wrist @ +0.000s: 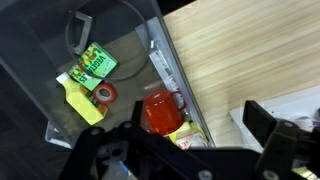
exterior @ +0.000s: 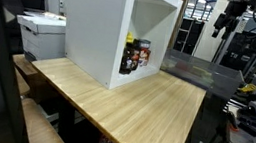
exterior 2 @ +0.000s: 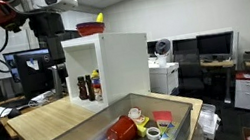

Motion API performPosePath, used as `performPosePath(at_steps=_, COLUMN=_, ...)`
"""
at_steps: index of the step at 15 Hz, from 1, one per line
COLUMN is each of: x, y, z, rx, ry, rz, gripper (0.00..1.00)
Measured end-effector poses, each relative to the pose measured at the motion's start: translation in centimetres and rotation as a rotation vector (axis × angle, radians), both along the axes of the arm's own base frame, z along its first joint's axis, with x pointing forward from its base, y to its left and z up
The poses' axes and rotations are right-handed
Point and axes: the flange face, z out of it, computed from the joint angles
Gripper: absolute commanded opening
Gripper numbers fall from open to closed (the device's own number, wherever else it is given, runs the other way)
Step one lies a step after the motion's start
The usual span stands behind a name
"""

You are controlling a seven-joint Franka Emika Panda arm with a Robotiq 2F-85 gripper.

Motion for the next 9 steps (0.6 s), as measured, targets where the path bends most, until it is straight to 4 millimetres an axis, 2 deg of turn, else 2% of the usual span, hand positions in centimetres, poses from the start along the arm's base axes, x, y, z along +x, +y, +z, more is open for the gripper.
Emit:
performPosePath(at_steps=5, x=-0.1, y=-2.3, z=-1.3, rx=-0.051, ry=0.063, rz=0.012, gripper=1.00)
performPosePath(at_steps=9, x=0.5, y=-2.5, z=-1.0, rx=-0.067, ry=0.063, rz=0.024, gripper=1.00)
